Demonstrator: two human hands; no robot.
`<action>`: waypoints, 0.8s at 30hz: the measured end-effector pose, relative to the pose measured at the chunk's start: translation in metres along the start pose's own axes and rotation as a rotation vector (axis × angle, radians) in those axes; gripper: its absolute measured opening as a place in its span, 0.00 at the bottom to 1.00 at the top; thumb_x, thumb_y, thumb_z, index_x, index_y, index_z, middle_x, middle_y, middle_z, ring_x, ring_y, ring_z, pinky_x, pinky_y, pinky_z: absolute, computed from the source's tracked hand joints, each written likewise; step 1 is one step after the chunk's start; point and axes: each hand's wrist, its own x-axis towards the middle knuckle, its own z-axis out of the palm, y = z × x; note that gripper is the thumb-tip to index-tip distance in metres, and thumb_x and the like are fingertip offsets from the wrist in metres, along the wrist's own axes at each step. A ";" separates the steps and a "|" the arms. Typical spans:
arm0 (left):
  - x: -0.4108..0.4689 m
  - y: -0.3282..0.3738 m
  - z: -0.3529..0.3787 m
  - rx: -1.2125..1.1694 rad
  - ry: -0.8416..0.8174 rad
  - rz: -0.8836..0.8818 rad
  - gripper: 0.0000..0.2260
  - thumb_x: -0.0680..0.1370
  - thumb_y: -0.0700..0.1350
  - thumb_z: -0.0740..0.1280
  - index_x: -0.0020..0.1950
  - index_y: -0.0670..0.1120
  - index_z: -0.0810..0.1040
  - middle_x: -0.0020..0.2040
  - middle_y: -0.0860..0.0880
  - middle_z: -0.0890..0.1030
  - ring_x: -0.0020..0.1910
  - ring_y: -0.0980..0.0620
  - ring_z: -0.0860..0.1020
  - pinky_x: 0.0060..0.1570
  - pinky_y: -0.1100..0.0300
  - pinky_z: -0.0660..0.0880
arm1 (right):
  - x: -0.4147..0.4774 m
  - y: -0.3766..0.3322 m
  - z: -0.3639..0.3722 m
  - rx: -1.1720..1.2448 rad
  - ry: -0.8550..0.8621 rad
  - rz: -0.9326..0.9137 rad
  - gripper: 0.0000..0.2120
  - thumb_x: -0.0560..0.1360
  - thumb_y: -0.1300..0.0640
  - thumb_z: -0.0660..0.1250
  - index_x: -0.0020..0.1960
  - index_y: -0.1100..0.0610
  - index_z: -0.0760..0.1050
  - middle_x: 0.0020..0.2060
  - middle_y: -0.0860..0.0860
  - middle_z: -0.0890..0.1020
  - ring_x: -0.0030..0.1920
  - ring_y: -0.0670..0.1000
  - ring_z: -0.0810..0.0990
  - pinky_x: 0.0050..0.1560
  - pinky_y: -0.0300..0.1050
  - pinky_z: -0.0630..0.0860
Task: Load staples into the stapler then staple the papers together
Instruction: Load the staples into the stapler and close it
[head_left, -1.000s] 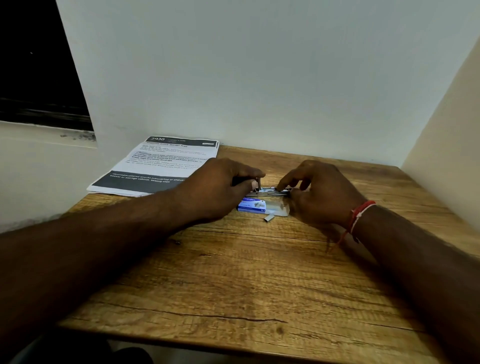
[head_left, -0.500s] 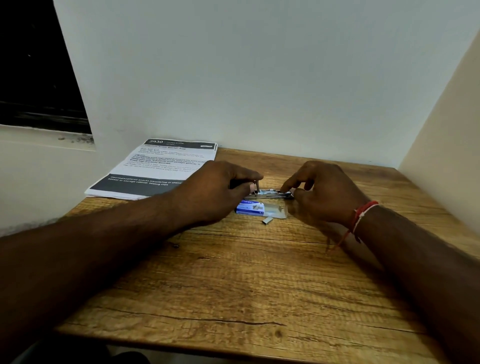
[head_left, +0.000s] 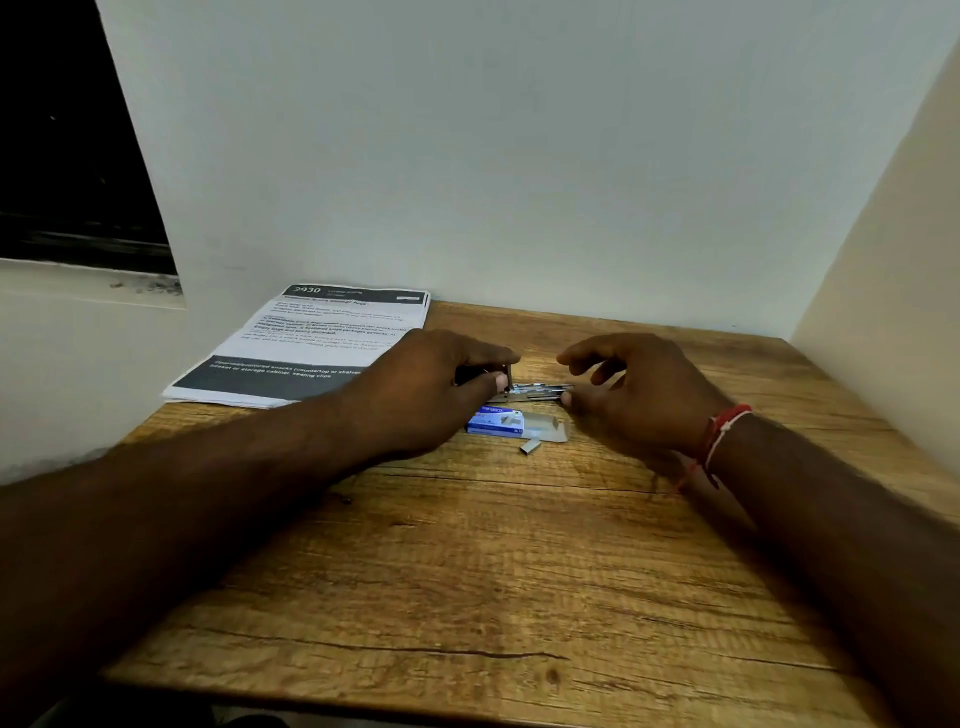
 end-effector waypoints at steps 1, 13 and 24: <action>0.000 0.000 0.000 -0.001 -0.003 0.002 0.15 0.87 0.52 0.71 0.74 0.58 0.85 0.68 0.60 0.87 0.63 0.65 0.82 0.65 0.73 0.74 | 0.000 0.000 0.001 -0.005 -0.008 0.008 0.17 0.77 0.49 0.81 0.65 0.42 0.85 0.56 0.38 0.85 0.55 0.40 0.82 0.50 0.40 0.80; 0.004 -0.004 0.010 0.010 -0.045 0.029 0.16 0.89 0.55 0.67 0.76 0.62 0.82 0.75 0.59 0.82 0.69 0.62 0.79 0.65 0.67 0.73 | 0.004 -0.001 0.010 -0.031 -0.016 0.026 0.04 0.79 0.53 0.79 0.52 0.44 0.90 0.46 0.37 0.87 0.47 0.43 0.84 0.44 0.40 0.76; 0.010 -0.006 0.025 0.310 -0.226 0.165 0.21 0.90 0.64 0.56 0.82 0.69 0.72 0.69 0.54 0.82 0.70 0.49 0.77 0.69 0.45 0.76 | 0.004 -0.005 0.014 -0.009 -0.033 0.033 0.02 0.79 0.52 0.79 0.50 0.45 0.89 0.44 0.37 0.85 0.46 0.41 0.83 0.41 0.37 0.73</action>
